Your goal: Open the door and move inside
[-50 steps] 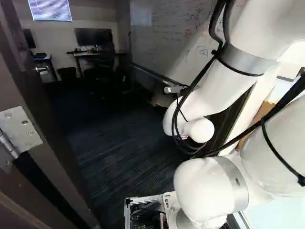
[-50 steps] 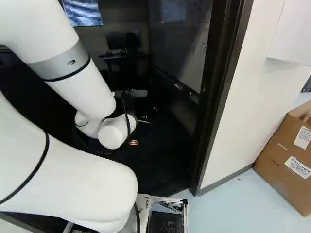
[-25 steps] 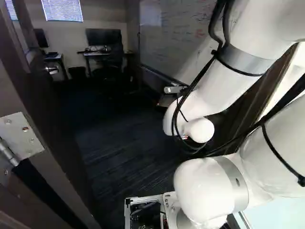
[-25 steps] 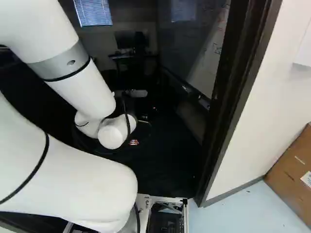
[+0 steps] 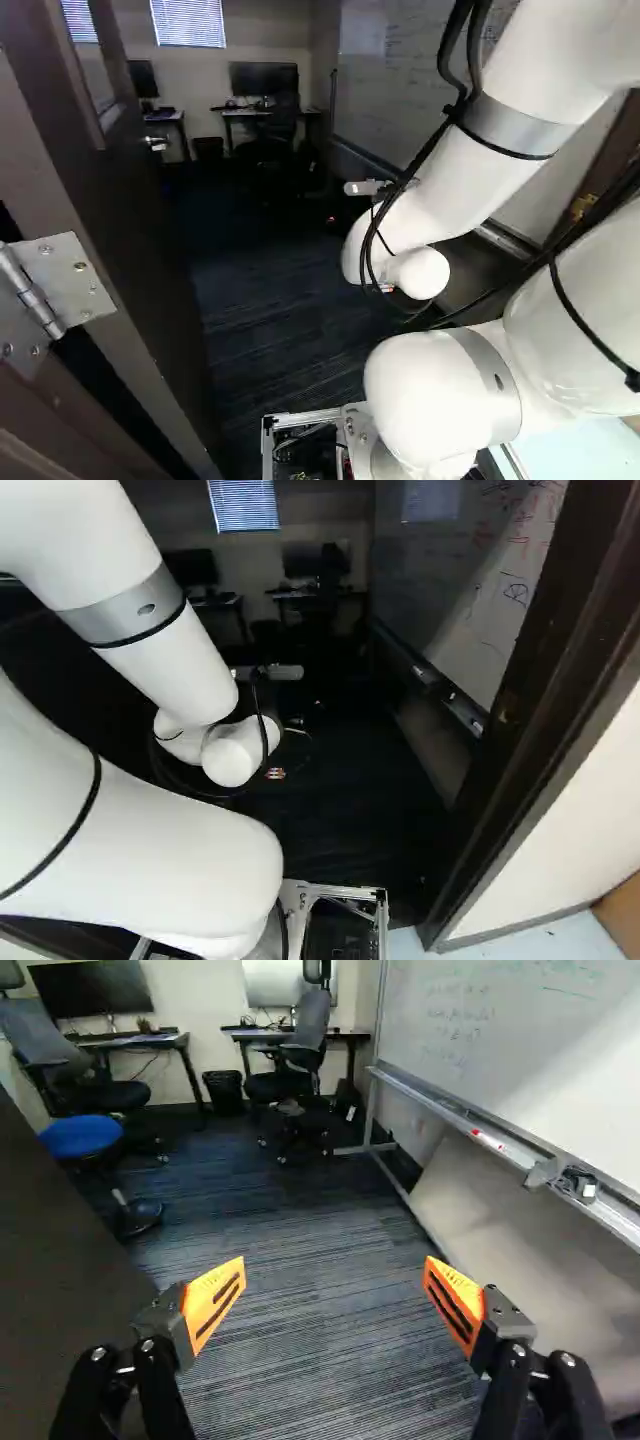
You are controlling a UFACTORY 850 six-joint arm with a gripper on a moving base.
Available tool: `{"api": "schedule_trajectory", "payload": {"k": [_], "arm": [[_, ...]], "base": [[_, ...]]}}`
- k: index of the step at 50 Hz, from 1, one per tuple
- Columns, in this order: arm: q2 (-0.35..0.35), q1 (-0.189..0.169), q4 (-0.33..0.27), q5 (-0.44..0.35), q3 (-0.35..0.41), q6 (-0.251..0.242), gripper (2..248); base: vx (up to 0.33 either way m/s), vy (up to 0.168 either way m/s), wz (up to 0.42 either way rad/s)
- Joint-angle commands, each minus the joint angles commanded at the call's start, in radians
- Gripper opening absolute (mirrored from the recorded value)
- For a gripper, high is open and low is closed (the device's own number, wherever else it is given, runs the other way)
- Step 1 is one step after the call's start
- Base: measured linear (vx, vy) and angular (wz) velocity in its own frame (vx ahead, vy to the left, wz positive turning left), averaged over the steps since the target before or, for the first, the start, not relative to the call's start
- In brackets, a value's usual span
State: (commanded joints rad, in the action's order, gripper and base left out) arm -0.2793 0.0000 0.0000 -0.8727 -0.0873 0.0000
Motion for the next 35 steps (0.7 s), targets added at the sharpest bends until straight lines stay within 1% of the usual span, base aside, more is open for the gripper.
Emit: {"api": "schedule_trajectory", "payload": {"k": [14, 35], "arm": [[0.000, 0.000, 0.000, 0.000, 0.000, 0.000, 247], [0.000, 0.000, 0.000, 0.000, 0.000, 0.000, 247]], "base": [[0.103, 0.019, 0.290], [0.088, 0.022, 0.248]]}}
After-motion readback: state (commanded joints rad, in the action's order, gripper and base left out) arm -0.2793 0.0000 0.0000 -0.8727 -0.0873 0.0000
